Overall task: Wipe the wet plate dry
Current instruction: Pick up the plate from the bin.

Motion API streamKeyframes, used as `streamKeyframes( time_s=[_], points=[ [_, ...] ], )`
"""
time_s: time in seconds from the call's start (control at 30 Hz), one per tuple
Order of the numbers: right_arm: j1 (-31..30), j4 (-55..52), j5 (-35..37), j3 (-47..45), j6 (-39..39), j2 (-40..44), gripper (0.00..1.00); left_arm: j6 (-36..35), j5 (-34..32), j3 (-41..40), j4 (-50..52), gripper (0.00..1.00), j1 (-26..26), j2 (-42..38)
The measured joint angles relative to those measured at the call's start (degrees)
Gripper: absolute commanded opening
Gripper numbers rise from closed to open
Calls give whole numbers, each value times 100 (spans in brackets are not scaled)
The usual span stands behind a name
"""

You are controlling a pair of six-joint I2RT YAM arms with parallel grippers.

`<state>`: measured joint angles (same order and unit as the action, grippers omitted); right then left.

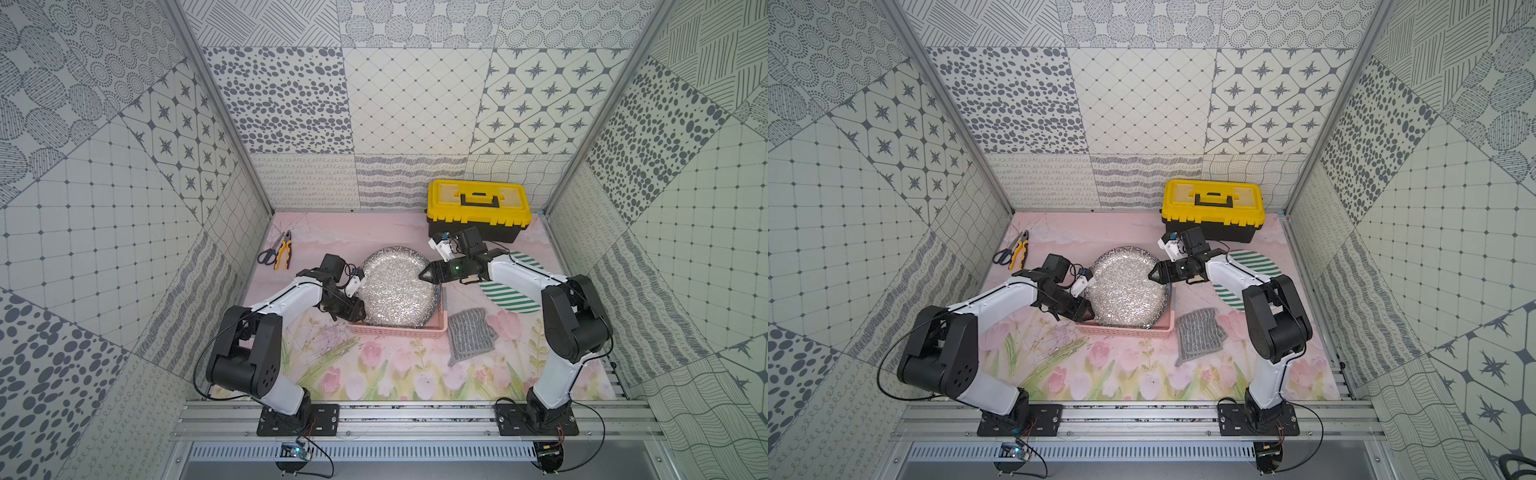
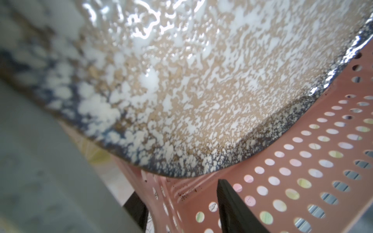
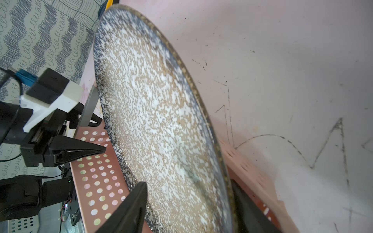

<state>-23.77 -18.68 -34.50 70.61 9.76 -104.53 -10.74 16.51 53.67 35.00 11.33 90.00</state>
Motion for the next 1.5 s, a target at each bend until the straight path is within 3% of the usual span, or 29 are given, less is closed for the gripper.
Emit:
streamKeyframes(
  time_s=[0.17,0.43,0.77,1.0,1.2,1.37,1.5],
  points=[
    [0,295,-197,-11,190,-103,60,55,-44,-9,4,57,0,11],
    [-9,503,-557,-22,323,-245,48,96,-83,-17,-9,57,2,22],
    [-83,592,-1082,-170,367,-44,0,212,-328,-20,-87,59,-2,15],
    [-63,673,-901,-402,592,229,0,238,-310,-57,-144,67,0,-61],
    [155,343,-706,-649,922,785,0,210,-125,7,-164,90,11,-304],
    [363,195,-632,-678,1198,1244,0,155,114,173,-98,99,-17,-577],
    [400,205,-640,-678,1390,1530,0,138,315,431,4,100,-138,-734]
  ],
)
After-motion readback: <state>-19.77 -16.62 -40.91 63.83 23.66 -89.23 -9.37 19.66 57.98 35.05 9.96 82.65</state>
